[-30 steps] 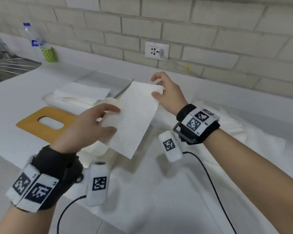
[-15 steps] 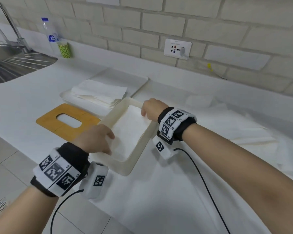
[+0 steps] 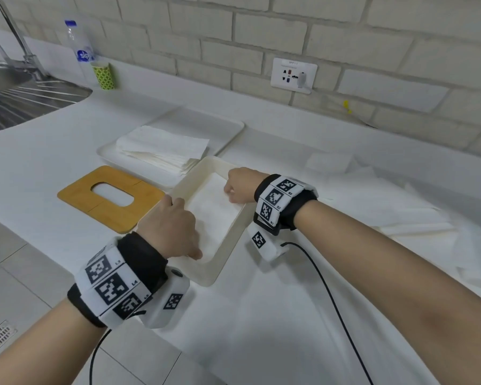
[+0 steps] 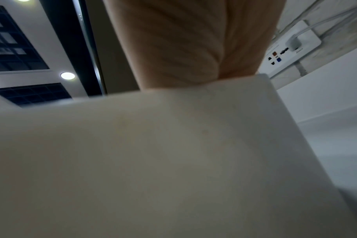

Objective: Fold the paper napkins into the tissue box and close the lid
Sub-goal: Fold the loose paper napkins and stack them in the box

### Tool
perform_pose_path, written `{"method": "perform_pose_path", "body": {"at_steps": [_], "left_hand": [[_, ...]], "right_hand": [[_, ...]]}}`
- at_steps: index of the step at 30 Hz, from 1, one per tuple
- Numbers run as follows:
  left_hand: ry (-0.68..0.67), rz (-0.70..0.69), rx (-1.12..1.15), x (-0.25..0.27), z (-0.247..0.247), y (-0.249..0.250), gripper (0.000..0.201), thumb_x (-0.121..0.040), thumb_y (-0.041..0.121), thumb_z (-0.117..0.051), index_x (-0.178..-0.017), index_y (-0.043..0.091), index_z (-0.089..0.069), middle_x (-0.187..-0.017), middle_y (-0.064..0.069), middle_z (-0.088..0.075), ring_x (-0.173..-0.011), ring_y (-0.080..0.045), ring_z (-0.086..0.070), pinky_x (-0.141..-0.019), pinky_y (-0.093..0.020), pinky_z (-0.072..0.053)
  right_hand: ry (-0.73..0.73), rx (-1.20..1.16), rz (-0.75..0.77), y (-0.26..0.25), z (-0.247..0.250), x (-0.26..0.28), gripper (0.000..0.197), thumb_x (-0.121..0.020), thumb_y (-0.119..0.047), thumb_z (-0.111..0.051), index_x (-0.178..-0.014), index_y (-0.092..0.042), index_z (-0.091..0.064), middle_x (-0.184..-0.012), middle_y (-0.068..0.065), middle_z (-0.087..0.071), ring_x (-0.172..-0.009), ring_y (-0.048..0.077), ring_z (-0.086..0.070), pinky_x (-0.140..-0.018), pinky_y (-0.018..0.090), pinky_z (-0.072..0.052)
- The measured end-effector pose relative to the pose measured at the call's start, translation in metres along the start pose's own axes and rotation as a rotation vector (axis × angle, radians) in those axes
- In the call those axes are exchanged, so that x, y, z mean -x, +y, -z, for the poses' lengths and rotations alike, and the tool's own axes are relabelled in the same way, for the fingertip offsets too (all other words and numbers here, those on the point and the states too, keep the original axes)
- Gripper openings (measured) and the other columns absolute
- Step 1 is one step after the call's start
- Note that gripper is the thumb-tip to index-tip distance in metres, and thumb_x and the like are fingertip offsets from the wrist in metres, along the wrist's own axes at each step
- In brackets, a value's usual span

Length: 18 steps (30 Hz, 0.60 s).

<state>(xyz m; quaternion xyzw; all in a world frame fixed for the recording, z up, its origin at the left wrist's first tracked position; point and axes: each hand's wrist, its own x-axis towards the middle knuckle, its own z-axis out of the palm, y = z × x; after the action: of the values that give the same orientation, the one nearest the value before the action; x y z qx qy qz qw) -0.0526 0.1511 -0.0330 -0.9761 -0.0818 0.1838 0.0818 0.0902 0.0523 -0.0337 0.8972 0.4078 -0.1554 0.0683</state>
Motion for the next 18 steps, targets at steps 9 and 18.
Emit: {"method": "perform_pose_path", "body": {"at_steps": [9, 18], "left_hand": [[-0.089, -0.006, 0.079, 0.003, 0.01, 0.008, 0.044, -0.084, 0.037, -0.063, -0.118, 0.008, -0.058, -0.097, -0.005, -0.06, -0.101, -0.02, -0.057, -0.085, -0.026, -0.044], [-0.193, -0.051, 0.264, 0.025, 0.027, 0.01, 0.04, -0.1, 0.033, -0.039, -0.138, 0.022, -0.046, -0.132, 0.003, -0.053, -0.126, -0.02, -0.044, -0.094, -0.024, -0.034]], "right_hand": [[-0.198, 0.049, 0.058, 0.001, 0.001, -0.003, 0.049, -0.091, -0.037, -0.053, -0.133, -0.013, -0.047, -0.13, 0.008, -0.054, -0.117, 0.029, -0.051, -0.088, 0.035, -0.042], [0.236, -0.221, 0.077, 0.024, 0.003, 0.045, 0.029, -0.094, -0.027, -0.046, -0.119, -0.018, -0.058, -0.128, 0.004, -0.05, -0.115, 0.023, -0.049, -0.098, 0.037, -0.04]]}}
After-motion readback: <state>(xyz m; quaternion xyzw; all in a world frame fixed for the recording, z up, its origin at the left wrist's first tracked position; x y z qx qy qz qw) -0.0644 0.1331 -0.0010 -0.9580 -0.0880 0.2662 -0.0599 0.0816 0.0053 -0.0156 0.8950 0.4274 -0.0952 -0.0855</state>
